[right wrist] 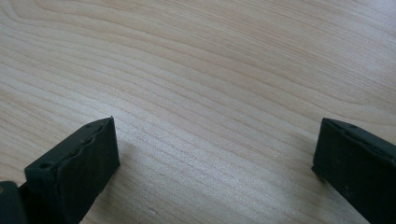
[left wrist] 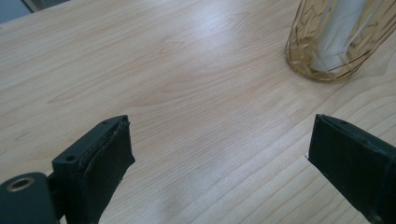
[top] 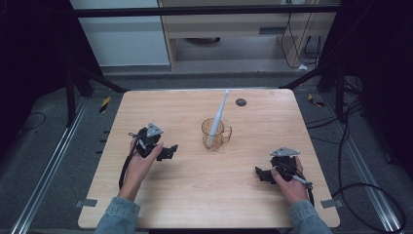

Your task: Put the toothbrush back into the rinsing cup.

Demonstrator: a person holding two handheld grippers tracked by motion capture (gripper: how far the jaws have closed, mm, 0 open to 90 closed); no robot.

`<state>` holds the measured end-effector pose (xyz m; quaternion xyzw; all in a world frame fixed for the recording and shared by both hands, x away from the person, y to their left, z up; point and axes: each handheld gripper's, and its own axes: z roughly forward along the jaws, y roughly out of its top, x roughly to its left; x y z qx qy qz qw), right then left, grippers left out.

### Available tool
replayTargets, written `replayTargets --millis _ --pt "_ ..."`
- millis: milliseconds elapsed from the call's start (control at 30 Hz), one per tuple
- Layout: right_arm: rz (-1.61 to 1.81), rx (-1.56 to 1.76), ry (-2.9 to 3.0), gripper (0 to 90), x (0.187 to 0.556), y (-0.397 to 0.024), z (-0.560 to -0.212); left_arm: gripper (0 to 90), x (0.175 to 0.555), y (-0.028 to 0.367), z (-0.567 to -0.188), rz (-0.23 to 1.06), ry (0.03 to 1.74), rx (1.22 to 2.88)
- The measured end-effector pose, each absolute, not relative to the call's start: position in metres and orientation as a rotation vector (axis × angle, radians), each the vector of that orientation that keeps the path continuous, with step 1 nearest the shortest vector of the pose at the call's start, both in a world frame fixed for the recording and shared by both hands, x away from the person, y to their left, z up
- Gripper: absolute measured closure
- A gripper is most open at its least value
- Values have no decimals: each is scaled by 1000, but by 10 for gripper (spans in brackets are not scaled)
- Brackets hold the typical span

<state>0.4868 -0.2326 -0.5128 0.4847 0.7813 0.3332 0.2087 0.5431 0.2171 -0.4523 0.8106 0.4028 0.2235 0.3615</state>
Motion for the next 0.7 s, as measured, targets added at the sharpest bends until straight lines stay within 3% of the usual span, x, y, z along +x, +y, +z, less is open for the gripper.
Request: replayTargets --millis 700 --pt "925 1347 2172 5 487 -233 -513 54 545 257 -471 563 1139 2112"
